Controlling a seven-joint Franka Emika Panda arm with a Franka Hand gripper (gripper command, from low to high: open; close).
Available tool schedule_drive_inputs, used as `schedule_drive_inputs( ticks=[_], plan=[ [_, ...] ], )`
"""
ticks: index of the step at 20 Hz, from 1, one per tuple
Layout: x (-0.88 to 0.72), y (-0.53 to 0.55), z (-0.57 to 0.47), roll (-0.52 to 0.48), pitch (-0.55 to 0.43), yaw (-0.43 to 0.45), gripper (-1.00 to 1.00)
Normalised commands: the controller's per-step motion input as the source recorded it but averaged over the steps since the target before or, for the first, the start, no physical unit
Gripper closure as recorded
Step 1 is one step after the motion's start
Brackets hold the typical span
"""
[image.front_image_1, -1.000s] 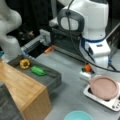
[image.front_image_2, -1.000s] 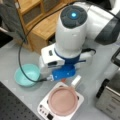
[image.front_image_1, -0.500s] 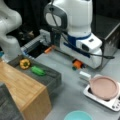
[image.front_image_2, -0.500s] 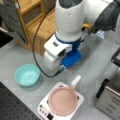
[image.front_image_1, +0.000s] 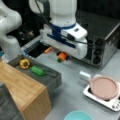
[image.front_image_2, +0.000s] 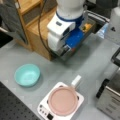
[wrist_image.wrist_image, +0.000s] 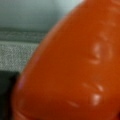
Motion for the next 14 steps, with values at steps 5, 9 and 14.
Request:
schedule_drive_inputs(
  ticks=[5, 9, 14],
  plan=[
    [-0.46, -0.31, -0.21, 0.083, -0.179, 0.129, 1.0],
    [-0.34, -0.29, -0.22, 0.035, -0.244, 0.199, 1.0],
    [-0.26, -0.12, -0.14, 0.001, -0.246, 0.165, 1.0]
  ],
)
